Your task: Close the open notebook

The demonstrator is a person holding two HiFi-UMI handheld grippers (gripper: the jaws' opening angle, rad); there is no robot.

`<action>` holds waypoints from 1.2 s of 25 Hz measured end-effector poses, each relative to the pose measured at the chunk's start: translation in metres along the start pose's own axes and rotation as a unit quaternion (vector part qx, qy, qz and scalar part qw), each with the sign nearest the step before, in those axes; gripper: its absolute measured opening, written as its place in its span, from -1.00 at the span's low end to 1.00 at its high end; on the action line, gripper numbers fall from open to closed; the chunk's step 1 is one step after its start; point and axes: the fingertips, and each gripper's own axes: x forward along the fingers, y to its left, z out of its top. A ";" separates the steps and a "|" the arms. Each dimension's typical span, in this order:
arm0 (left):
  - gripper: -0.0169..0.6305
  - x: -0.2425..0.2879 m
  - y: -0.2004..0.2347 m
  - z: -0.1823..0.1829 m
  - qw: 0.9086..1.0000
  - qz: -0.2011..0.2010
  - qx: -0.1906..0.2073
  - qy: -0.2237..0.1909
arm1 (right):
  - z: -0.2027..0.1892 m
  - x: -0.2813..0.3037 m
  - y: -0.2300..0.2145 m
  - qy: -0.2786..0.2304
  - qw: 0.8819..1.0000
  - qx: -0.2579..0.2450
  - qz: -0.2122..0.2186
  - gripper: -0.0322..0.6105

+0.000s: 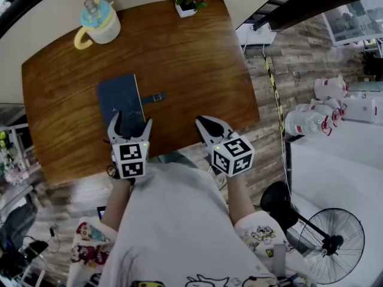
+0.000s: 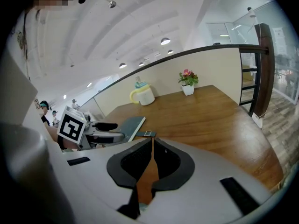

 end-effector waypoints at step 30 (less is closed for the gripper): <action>0.18 -0.125 0.103 0.072 0.984 0.050 -0.076 -0.154 | 0.106 0.046 0.123 -0.086 0.984 -0.122 0.094 -0.86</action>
